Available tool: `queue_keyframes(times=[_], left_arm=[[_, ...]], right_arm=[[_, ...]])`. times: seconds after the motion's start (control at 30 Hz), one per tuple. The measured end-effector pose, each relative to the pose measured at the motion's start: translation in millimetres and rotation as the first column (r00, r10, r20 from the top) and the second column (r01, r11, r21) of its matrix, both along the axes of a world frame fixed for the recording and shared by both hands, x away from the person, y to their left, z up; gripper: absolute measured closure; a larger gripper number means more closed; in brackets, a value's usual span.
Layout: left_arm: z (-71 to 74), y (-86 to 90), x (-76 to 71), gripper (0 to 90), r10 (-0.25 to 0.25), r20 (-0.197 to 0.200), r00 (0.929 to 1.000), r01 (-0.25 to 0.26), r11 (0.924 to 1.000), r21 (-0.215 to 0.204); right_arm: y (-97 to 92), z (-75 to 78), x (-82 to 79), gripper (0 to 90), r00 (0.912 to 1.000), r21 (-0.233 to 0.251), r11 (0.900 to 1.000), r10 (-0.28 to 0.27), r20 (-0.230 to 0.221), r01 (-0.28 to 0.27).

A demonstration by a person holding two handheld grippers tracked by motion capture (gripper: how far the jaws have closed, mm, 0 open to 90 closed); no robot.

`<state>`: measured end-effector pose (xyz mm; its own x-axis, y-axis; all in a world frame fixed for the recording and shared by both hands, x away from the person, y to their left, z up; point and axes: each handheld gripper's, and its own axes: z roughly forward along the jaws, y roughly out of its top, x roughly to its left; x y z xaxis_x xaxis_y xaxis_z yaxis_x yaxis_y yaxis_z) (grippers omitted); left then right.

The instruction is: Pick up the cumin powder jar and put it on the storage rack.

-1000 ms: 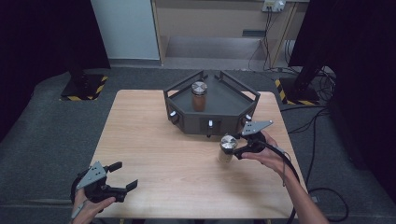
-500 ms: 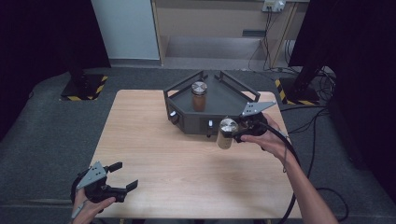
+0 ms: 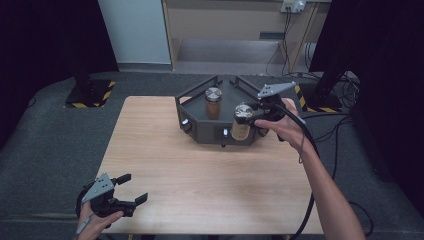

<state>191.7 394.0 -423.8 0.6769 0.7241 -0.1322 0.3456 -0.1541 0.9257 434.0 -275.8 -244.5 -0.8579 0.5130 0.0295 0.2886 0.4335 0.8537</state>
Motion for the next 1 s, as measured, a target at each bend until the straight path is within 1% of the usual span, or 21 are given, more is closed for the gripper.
queue_keyframes(times=[0.13,0.23,0.27,0.37,0.47,0.57,0.63,0.7,0.77,1.0], left_arm=[[-0.2,0.3,0.3,2.8,-0.001,-0.001,1.0000,0.001,1.0000,-0.001],[-0.1,0.2,0.2,2.8,-0.002,-0.001,1.0000,0.002,1.0000,0.000],[0.1,0.3,0.3,2.8,-0.002,-0.001,1.0000,0.002,1.0000,0.002],[-0.4,0.6,0.4,2.8,-0.001,-0.002,1.0000,0.001,1.0000,-0.003],[-0.6,0.8,0.8,2.8,-0.002,-0.004,1.0000,0.002,1.0000,-0.004],[-0.6,0.8,0.6,2.8,-0.002,-0.003,1.0000,0.002,1.0000,-0.003],[-0.8,1.0,0.7,2.8,-0.001,-0.004,1.0000,0.001,1.0000,-0.006],[-0.9,1.2,0.8,2.8,-0.001,-0.004,1.0000,0.001,1.0000,-0.006],[-1.0,1.4,0.8,2.8,-0.002,-0.004,1.0000,0.002,1.0000,-0.008],[-1.1,1.6,1.2,2.8,-0.006,-0.005,1.0000,0.006,1.0000,-0.008]], right_arm=[[6.7,8.1,9.9,32.7,0.9994,-0.003,0.9994,-0.034,-0.001,0.034],[12.0,9.9,17.6,32.8,0.9974,-0.006,0.9974,-0.072,-0.001,0.072],[15.6,9.3,21.3,32.8,0.9952,-0.006,0.9952,-0.098,-0.001,0.098],[21.4,7.3,26.5,32.8,0.9900,-0.006,0.9900,-0.141,-0.003,0.141],[27.7,4.5,31.5,32.8,0.9826,-0.014,0.9825,-0.186,-0.007,0.186],[33.6,0.9,35.9,32.8,0.9756,-0.020,0.9755,-0.219,-0.014,0.219],[36.9,-1.5,39.4,32.8,0.9724,-0.023,0.9725,-0.232,-0.020,0.232],[41.7,-4.0,40.6,32.8,0.9663,-0.031,0.9660,-0.257,-0.014,0.257],[46.3,-5.4,42.6,32.8,0.9629,-0.048,0.9619,-0.270,-0.007,0.269],[51.5,-11.9,50.7,32.8,0.9589,-0.045,0.9585,-0.283,-0.025,0.281]])
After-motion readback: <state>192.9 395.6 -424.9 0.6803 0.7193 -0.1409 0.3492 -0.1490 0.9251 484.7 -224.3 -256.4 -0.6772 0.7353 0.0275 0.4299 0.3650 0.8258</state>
